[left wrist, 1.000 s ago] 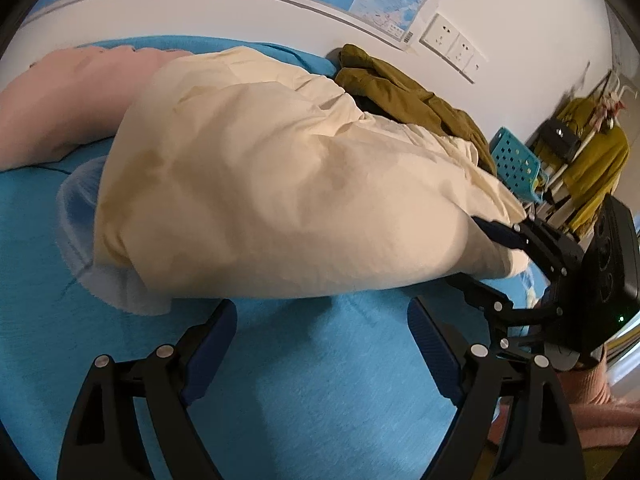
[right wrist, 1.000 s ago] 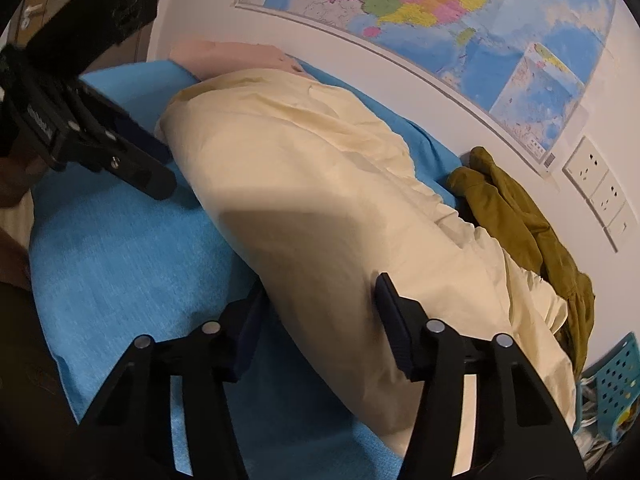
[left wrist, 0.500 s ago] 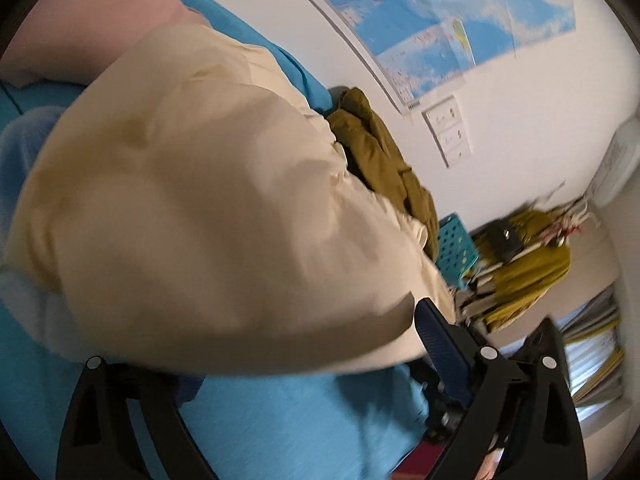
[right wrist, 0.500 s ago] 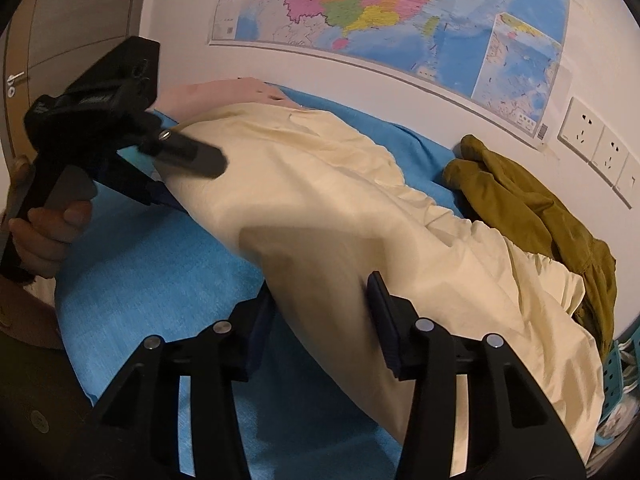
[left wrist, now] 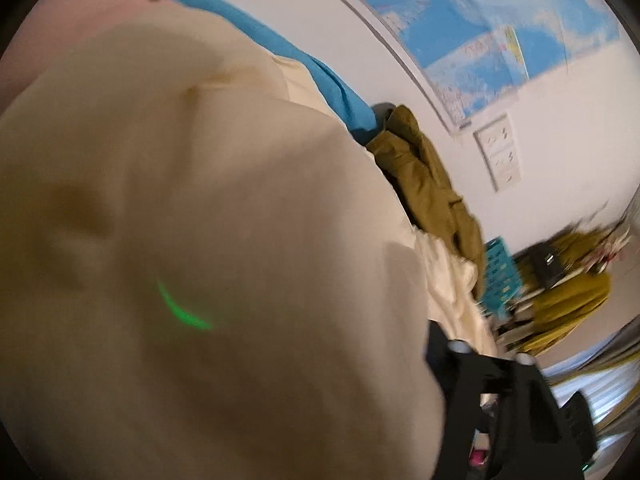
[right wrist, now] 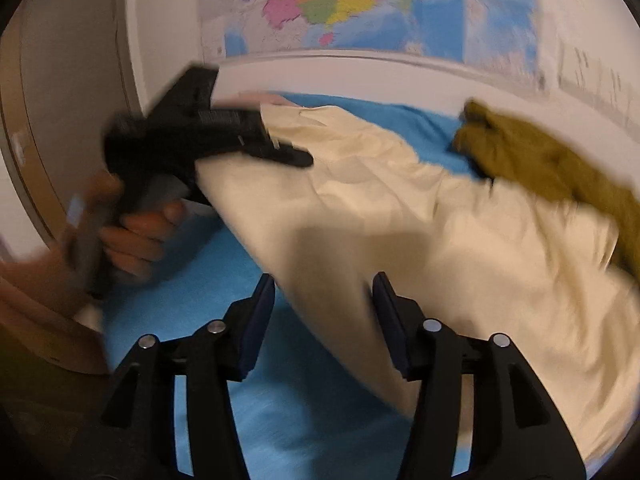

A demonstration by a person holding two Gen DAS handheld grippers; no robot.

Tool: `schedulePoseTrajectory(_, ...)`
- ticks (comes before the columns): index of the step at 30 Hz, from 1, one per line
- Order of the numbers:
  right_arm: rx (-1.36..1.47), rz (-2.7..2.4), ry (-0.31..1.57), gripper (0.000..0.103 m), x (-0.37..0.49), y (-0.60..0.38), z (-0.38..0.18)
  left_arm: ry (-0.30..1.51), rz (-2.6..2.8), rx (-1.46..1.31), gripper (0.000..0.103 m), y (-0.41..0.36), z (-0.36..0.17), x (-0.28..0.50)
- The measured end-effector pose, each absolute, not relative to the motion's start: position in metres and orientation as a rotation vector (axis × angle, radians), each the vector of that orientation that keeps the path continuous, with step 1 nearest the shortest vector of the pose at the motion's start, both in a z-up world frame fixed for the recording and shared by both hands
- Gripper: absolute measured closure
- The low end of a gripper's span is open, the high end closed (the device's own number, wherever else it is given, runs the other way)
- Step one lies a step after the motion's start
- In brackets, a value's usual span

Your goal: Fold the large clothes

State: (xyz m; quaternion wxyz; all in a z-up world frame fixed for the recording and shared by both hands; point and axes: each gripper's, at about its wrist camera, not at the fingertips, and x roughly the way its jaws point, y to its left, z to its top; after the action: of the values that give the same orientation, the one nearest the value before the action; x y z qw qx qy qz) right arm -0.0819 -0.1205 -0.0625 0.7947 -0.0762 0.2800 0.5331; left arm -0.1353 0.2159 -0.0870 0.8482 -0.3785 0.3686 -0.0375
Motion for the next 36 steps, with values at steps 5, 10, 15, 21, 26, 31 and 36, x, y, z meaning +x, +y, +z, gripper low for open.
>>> schedulePoseTrajectory(5,0.224,1.214,0.835,0.034,-0.064,-0.187,-0.081,0.791,-0.083,-0.744,0.054,0.212,-0.081,-0.138)
schedulePoseTrajectory(10,0.54,0.987,0.936,0.027,-0.046,-0.244,-0.112,0.79,-0.11,-0.742,0.055,0.213,-0.079,-0.139)
schedulePoseTrajectory(15,0.622,0.822,0.916,0.026,-0.025,-0.248,-0.115,0.796,-0.142,-0.736,0.056,0.213,-0.08,-0.142)
schedulePoseTrajectory(21,0.565,0.649,0.795,0.016,-0.016,-0.218,-0.109,0.799,-0.153,-0.723,0.056,0.211,-0.082,-0.142)
schedulePoseTrajectory(26,0.567,0.616,0.721,0.016,-0.02,-0.215,-0.105,0.809,-0.148,-0.726,0.053,0.217,-0.087,-0.141)
schedulePoseTrajectory(31,0.59,0.509,0.777,0.017,-0.031,-0.254,-0.113,0.821,-0.165,-0.731,0.052,0.218,-0.089,-0.14)
schedulePoseTrajectory(36,0.576,0.527,0.785,0.016,-0.016,-0.246,-0.12,0.824,-0.183,-0.726,0.051,0.218,-0.09,-0.138)
